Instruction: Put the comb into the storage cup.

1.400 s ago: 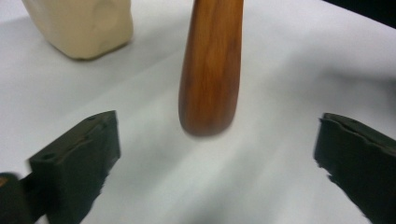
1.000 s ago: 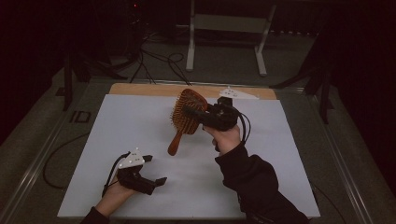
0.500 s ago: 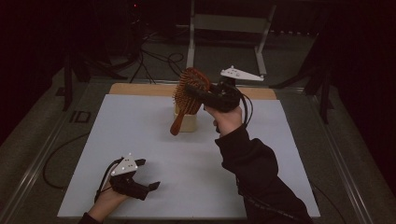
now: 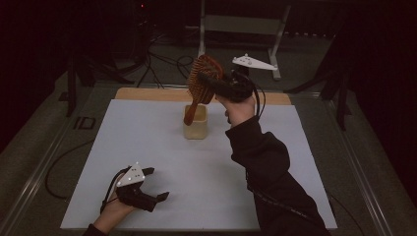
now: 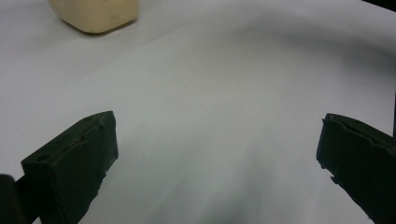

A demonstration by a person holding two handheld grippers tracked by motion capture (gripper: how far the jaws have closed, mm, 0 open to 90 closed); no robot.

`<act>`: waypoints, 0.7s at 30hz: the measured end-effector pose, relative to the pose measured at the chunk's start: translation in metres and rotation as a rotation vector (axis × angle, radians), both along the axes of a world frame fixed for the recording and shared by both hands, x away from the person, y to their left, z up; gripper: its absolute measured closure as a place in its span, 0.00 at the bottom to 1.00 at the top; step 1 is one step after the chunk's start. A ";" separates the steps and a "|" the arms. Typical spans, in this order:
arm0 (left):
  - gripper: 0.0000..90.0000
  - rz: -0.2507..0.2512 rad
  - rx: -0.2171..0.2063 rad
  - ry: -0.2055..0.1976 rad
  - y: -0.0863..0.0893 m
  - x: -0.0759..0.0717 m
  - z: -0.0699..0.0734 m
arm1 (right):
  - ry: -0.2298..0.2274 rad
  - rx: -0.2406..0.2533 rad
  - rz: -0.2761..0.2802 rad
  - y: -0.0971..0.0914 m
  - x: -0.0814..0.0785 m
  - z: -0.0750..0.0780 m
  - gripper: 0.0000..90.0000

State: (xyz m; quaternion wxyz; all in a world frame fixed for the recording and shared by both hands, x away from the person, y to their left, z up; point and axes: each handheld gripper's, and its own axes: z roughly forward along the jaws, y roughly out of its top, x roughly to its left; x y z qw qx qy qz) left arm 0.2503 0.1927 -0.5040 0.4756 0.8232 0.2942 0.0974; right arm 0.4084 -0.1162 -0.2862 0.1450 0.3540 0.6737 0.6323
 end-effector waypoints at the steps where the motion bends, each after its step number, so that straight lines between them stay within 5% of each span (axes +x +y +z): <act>1: 0.00 0.001 0.001 0.001 0.000 0.000 0.000 | 0.001 -0.002 -0.009 0.000 0.003 0.000 0.58; 21: 0.00 0.013 -0.021 -0.018 0.004 -0.002 0.001 | 0.026 -0.066 -0.104 0.016 0.046 -0.028 0.58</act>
